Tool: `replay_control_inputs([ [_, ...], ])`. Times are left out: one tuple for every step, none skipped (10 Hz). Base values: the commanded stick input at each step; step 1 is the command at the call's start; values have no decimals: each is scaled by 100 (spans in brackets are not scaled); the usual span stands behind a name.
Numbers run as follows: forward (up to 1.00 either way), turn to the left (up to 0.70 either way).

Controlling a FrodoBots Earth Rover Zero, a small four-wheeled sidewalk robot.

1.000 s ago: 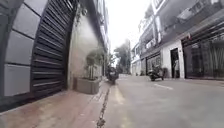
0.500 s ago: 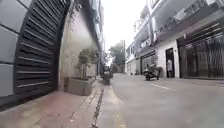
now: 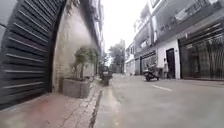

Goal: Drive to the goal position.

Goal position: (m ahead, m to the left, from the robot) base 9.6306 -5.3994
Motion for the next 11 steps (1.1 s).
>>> replay_control_inputs([
  [46, 0],
  [46, -17],
  [46, -46],
  [46, -46],
  [46, -46],
  [46, -46],
  [46, -46],
  [46, -46],
  [46, -46],
  [46, -46],
  [46, -46],
])
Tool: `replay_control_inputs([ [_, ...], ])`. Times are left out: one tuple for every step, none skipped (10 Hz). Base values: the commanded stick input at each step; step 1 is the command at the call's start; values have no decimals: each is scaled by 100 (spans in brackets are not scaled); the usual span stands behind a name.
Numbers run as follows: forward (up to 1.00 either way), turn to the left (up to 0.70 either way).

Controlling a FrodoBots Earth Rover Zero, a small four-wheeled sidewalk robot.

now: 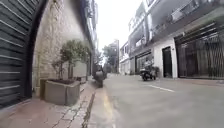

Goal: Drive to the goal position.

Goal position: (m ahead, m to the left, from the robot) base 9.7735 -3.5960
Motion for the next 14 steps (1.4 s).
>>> replay_control_inputs([
  [46, -46],
  [46, -36],
  [46, -17],
  [46, 0],
  [47, 0],
  [46, 0],
  [47, 0],
  [47, 0],
  [47, 0],
  [47, 0],
  [47, 0],
  [46, 0],
  [46, 0],
  [46, 0],
])
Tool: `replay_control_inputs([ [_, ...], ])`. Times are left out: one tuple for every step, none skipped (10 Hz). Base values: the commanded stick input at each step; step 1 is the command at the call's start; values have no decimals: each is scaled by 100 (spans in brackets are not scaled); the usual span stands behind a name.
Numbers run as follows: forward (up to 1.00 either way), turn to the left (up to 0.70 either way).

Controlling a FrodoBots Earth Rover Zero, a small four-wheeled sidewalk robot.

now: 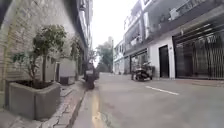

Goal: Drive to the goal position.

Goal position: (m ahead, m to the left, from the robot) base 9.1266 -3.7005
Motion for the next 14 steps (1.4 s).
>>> replay_control_inputs([
  [46, 0],
  [46, 0],
  [46, 0],
  [46, 0],
  [46, 0],
  [46, 0],
  [46, 0],
  [46, 0],
  [46, 0],
  [46, 0],
  [46, 0],
  [46, 0],
  [46, 0],
  [46, 0],
])
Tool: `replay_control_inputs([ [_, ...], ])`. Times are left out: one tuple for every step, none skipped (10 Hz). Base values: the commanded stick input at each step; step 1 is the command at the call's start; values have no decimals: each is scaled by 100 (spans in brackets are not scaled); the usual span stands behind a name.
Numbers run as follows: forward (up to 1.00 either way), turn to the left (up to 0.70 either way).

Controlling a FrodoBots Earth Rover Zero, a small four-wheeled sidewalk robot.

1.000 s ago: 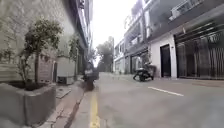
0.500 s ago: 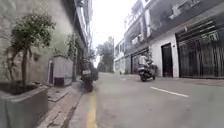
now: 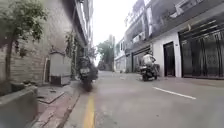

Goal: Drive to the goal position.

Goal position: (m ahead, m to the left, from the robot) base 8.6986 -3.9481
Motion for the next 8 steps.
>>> replay_control_inputs([
  [47, 0],
  [47, 0],
  [47, 0],
  [47, -15],
  [47, -39],
  [47, -47],
  [47, -47],
  [47, -47],
])
